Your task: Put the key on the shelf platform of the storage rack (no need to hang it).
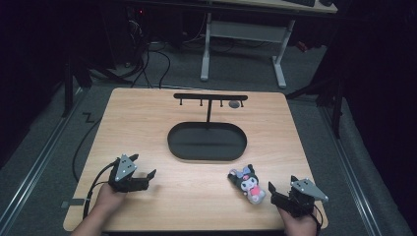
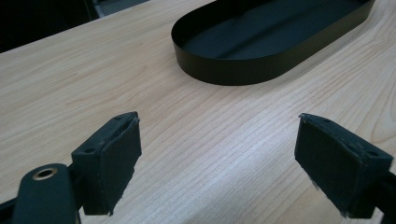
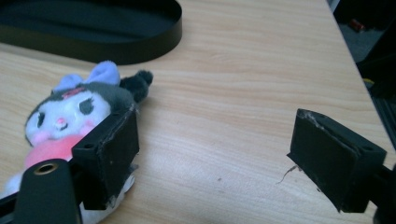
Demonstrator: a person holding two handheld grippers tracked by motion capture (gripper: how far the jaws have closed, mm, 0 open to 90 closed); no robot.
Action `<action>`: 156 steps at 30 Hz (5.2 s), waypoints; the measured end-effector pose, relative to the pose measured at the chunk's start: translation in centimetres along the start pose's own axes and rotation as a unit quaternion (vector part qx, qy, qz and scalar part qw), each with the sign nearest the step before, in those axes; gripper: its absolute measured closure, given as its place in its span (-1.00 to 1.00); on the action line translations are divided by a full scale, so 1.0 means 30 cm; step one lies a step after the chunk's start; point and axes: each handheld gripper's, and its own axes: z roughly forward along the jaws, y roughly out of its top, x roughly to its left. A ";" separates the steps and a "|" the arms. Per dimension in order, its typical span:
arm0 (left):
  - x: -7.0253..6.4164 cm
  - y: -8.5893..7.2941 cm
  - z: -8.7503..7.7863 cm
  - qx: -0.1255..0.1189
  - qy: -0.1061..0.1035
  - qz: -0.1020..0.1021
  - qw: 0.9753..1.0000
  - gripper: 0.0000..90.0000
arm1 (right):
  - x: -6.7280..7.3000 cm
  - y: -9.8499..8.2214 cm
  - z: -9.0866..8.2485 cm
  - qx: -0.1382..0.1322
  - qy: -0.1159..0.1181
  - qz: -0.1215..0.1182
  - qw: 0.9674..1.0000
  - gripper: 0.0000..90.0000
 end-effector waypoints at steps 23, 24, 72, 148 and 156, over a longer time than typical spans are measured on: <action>0.002 -0.016 -0.005 0.009 -0.019 0.000 1.000 -0.66 | 0.085 0.201 0.082 0.193 -0.004 -0.089 0.977 -0.62; 0.003 -0.018 -0.005 0.006 -0.020 -0.004 1.000 -0.66 | 0.092 0.204 0.085 0.200 -0.009 -0.094 0.975 -0.63; -0.009 -0.025 0.008 -0.003 -0.017 -0.012 1.000 -0.66 | 0.298 0.191 0.078 0.241 0.083 -0.132 0.958 -0.67; -0.019 -0.024 0.011 0.002 -0.022 0.002 1.000 -0.66 | 0.250 0.313 0.179 0.240 0.105 -0.077 0.962 0.05; -0.019 -0.023 0.012 0.002 -0.022 0.002 1.000 -0.66 | 0.256 0.360 0.209 0.254 0.113 -0.082 0.957 0.05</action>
